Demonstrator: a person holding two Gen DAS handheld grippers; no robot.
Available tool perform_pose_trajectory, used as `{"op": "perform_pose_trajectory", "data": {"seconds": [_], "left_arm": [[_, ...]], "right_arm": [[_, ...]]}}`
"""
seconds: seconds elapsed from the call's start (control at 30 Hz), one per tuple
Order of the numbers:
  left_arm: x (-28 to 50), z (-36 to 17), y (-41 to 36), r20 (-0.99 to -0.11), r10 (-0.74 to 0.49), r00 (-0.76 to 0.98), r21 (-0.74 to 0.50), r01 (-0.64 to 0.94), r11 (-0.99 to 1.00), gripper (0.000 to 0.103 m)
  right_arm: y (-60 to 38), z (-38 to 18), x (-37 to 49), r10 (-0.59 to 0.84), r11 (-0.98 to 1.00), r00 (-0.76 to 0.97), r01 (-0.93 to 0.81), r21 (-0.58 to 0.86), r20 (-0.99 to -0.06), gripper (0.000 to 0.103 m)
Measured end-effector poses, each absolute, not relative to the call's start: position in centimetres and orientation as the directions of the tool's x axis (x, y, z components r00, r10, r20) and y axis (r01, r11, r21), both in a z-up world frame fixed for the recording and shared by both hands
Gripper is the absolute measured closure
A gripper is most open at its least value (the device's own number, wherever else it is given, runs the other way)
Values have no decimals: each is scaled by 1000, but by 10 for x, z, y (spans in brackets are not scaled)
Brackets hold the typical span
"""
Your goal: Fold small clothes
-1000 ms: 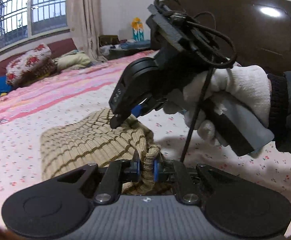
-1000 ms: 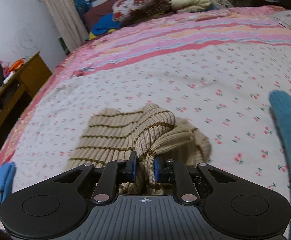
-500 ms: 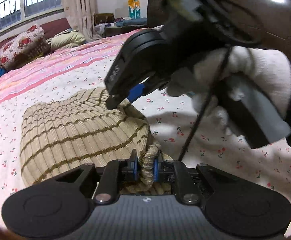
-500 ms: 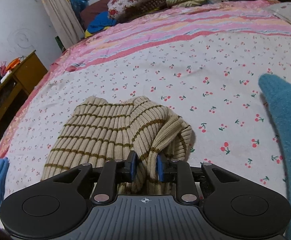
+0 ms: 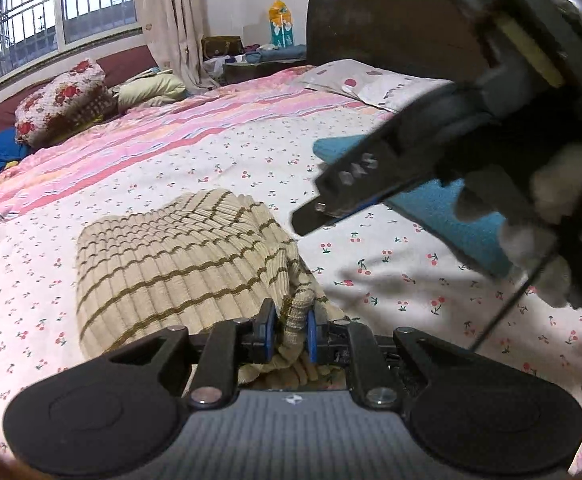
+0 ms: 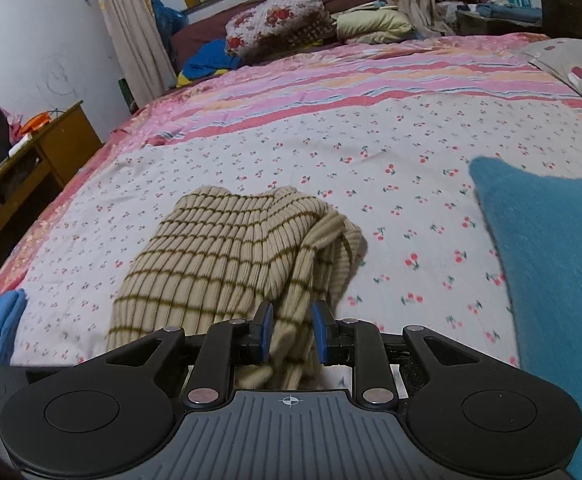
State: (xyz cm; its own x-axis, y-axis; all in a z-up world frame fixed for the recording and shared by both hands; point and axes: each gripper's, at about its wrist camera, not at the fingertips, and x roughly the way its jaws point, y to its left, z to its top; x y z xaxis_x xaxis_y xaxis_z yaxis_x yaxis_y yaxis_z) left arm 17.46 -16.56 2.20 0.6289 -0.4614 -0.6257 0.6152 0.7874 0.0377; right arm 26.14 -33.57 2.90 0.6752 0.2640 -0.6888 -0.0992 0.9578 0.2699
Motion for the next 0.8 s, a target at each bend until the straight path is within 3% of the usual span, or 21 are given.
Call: {"op": "perform_pose_trajectory", "data": {"seconds": [0.57,0.8], "left_arm": [[162,26,-114,-620,-389,682,33,518,855,82],[171,22,-99,-611,-369,701,5,469,883,82]], "right_arm": [[-324,7,226,303,922,703,-45,385,-644,80],[-332,4,214,323,907,695,-34,420,-642,74]]}}
